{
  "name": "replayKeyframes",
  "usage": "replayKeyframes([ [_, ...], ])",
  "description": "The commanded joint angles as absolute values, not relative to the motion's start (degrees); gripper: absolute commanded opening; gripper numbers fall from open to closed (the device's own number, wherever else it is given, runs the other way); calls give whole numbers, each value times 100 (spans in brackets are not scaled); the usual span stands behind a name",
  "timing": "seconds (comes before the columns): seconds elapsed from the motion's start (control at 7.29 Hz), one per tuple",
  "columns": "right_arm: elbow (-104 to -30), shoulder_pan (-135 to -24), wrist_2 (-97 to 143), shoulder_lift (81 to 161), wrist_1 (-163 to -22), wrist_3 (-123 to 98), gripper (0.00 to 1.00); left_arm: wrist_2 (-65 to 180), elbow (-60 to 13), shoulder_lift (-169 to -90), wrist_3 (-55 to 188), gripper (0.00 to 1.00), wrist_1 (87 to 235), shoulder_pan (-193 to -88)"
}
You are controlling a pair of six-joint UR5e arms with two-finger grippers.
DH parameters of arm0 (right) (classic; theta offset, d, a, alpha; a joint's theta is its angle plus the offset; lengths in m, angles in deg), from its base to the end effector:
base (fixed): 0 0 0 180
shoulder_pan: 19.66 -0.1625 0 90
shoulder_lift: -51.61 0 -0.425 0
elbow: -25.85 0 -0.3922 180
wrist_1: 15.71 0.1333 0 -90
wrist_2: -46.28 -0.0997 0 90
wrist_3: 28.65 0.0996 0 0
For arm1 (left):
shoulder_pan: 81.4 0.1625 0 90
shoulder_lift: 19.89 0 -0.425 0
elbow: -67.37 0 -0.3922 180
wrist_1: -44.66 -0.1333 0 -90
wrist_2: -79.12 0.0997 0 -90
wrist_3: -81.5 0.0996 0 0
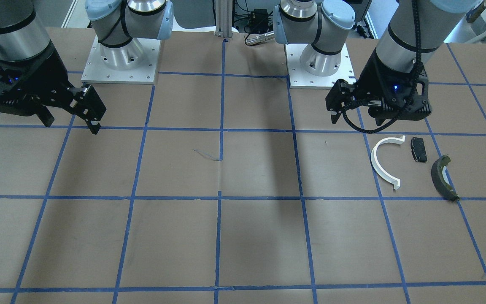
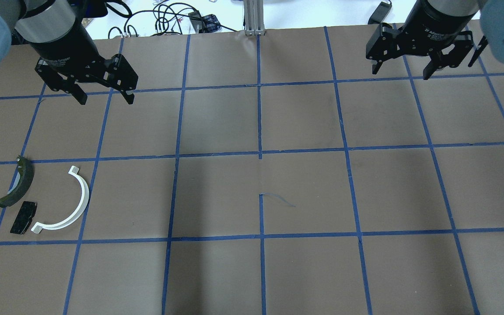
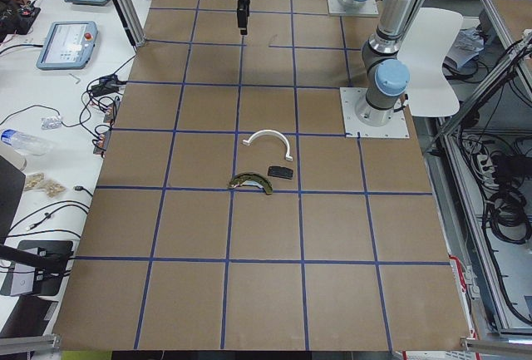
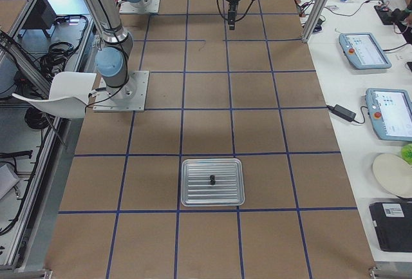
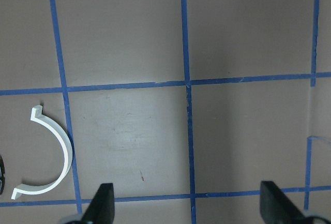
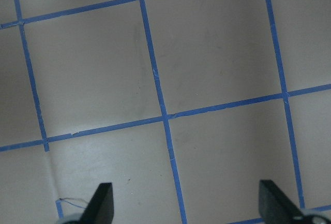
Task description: Place bearing gear from tray to pile
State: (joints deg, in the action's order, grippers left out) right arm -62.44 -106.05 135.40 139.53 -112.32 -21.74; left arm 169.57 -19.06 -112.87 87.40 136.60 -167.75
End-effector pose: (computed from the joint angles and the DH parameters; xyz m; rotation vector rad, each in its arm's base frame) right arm 0.1020 -0.5250 0.4965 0.2846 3.1055 -0.1692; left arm -0.0997 -0.5190 0.4890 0.0617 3.1349 0.0378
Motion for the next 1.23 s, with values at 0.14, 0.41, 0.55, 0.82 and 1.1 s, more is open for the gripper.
replayKeyframes([
  [0.14,-6257,-10605,13549,13967,-11221,-2171,100,16982,-1920,-11297,8756,100,13659,-16745],
  [0.41,-6257,-10605,13540,13933,-11169,-2249,100,16982,-1920,-11305,8756,100,13659,-16727],
  [0.55,-6266,-10596,13558,13924,-11064,-2267,100,16991,-1920,-11306,8756,100,13659,-16745],
  [0.82,-6248,-10483,13593,13924,-10922,-2267,100,16991,-1929,-11305,8756,100,13677,-16745],
  [1.1,-6231,-9836,13594,13915,-10738,-2877,100,16991,-1920,-11306,8756,100,13668,-16736],
])
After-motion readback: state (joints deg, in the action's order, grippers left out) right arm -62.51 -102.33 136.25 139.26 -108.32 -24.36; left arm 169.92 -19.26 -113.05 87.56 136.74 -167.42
